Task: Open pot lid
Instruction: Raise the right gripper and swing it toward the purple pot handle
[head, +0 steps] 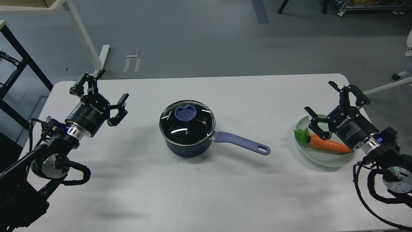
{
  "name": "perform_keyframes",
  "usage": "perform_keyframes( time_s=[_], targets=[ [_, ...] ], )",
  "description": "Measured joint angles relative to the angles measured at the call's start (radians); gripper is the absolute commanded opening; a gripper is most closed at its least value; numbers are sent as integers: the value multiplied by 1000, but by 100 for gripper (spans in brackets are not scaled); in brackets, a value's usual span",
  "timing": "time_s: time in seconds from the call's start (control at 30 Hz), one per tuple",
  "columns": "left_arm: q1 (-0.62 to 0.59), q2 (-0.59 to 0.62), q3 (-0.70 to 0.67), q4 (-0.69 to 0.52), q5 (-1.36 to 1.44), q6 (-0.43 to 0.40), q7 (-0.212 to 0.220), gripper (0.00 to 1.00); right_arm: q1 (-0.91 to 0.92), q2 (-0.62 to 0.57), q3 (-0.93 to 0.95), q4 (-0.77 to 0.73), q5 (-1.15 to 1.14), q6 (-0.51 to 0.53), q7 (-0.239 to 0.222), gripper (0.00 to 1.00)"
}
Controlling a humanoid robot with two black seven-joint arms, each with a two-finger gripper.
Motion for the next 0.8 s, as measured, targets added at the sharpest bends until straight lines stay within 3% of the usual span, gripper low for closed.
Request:
perform_keyframes(
  time_s=[0.3,0.53,0.8],
  targets=[
    [3,32,-7,-6,15,8,9,99,91,-68,10,31,-72,0,0,100],
    [-64,112,22,12,27,-7,-7,99,454,-189,-134,122,-557,3,0,100],
    [-132,154,31,5,124,-27,-19,99,912,-143,-534,225,-1050,1,0,100]
  ],
)
